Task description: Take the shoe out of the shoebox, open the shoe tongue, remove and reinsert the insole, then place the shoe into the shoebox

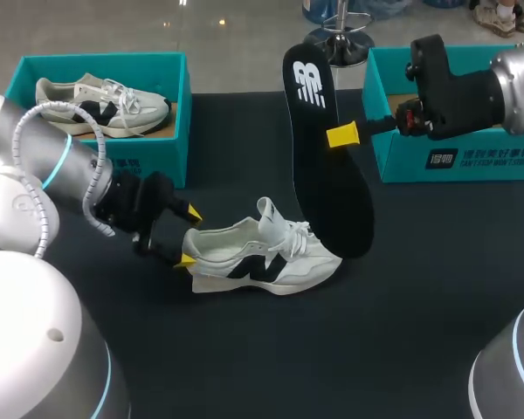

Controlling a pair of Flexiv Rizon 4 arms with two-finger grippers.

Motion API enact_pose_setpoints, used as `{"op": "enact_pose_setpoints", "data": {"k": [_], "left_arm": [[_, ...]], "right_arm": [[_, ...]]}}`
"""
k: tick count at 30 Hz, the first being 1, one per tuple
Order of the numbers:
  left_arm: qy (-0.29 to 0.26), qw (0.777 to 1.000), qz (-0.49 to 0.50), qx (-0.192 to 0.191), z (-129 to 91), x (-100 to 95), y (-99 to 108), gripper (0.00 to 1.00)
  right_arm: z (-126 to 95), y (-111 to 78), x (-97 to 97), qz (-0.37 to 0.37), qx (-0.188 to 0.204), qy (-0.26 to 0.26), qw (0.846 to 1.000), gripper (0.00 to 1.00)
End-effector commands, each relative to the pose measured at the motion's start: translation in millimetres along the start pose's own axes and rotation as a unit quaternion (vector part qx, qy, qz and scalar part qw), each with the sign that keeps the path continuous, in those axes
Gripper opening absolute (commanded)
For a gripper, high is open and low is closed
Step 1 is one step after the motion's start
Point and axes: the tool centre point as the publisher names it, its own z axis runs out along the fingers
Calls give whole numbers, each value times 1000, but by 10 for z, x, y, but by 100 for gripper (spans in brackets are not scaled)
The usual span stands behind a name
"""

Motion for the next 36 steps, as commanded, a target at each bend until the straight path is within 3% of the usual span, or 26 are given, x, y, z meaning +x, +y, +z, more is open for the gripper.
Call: {"op": "enact_pose_setpoints", "data": {"k": [1,10,16,24,29,36], "left_arm": [[-2,1000,0,-5,-8,17,-16,100],[0,997,-7,-80,-92,125,-84,100],[-18,993,-32,-110,-113,79,-65,100],[-5,980,-61,-190,-164,-57,-47,100],[6,975,-67,-212,-164,-96,-34,100],[7,977,-64,-202,-161,-90,-33,100]], "right_arm": [[12,-4,-4,0,0,-1,1000,0],[12,-4,-4,0,0,-1,1000,0],[12,-4,-4,0,0,-1,1000,0],[12,-4,-4,0,0,-1,1000,0],[12,-4,-4,0,0,-1,1000,0],[12,-4,-4,0,0,-1,1000,0]]}}
